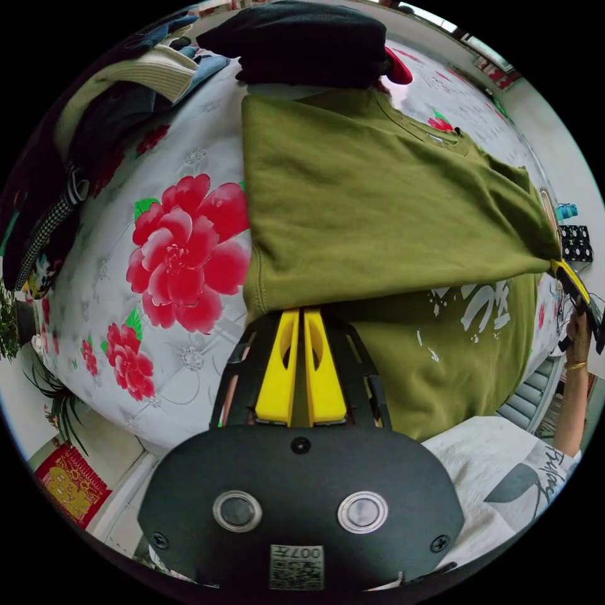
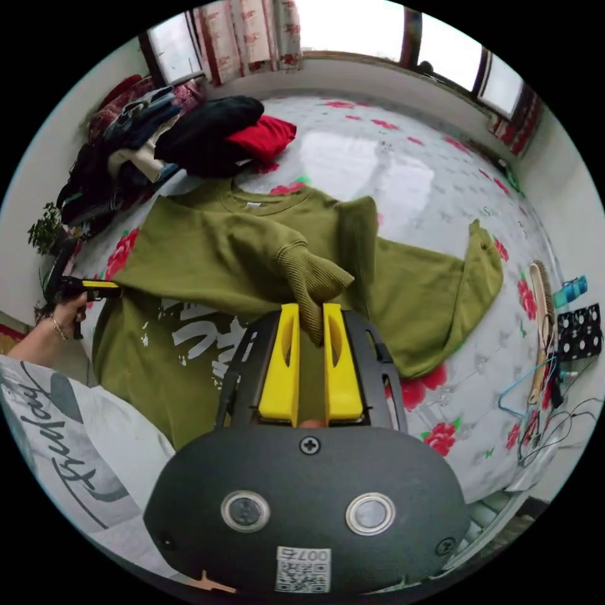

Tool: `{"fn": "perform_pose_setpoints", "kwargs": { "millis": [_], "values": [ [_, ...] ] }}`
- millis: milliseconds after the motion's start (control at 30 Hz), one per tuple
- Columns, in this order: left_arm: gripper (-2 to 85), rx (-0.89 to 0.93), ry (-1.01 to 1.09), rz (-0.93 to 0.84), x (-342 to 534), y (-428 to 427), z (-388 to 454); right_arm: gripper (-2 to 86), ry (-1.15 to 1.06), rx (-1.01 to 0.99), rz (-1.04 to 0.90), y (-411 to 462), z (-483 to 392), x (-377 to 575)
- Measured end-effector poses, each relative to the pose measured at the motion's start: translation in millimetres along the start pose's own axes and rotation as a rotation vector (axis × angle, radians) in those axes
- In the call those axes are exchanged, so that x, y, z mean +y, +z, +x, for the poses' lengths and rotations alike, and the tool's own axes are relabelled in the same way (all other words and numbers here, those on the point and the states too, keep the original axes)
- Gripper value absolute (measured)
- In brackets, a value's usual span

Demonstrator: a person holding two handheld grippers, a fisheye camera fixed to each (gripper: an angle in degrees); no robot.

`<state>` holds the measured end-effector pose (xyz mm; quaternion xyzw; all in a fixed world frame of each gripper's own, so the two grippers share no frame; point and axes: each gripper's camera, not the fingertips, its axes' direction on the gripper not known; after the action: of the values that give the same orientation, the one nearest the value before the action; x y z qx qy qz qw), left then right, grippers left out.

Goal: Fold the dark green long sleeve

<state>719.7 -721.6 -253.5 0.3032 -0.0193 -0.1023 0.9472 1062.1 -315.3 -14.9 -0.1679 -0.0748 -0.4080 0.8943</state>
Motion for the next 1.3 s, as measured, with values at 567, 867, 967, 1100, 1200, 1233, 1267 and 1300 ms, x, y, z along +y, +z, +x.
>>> {"fn": "perform_pose_setpoints", "kwargs": {
  "millis": [567, 867, 967, 1100, 1200, 1233, 1267, 1300],
  "values": [
    [7.3, 0.067, -0.114, 0.032, 135, -32, -53, 10.5, 0.164, -0.107, -0.228, -18, 5, 132],
    [9.1, -0.008, -0.072, -0.043, 192, 0, -32, 9.8, 0.183, -0.066, -0.269, -31, 7, 169],
    [7.0, -0.014, -0.055, -0.032, 194, -1, -31, 8.9, 0.14, -0.001, -0.268, -34, -3, 164],
    [0.3, 0.04, -0.023, -0.033, 194, -4, -48, 4.9, 0.089, -0.007, -0.31, -42, 2, 155],
    [-0.4, 0.062, -0.018, -0.03, 197, -10, -60, 1.8, 0.041, -0.006, -0.319, -60, 12, 154],
    [-0.3, 0.077, -0.022, -0.027, 198, -10, -62, 1.3, 0.042, -0.017, -0.309, -66, 15, 156],
    [-0.2, 0.104, -0.044, -0.018, 201, -9, -68, 1.2, 0.048, -0.022, -0.306, -68, 17, 158],
    [0.2, 0.116, -0.081, -0.002, 206, -9, -74, 1.2, 0.067, -0.032, -0.301, -71, 21, 160]
  ]
}}
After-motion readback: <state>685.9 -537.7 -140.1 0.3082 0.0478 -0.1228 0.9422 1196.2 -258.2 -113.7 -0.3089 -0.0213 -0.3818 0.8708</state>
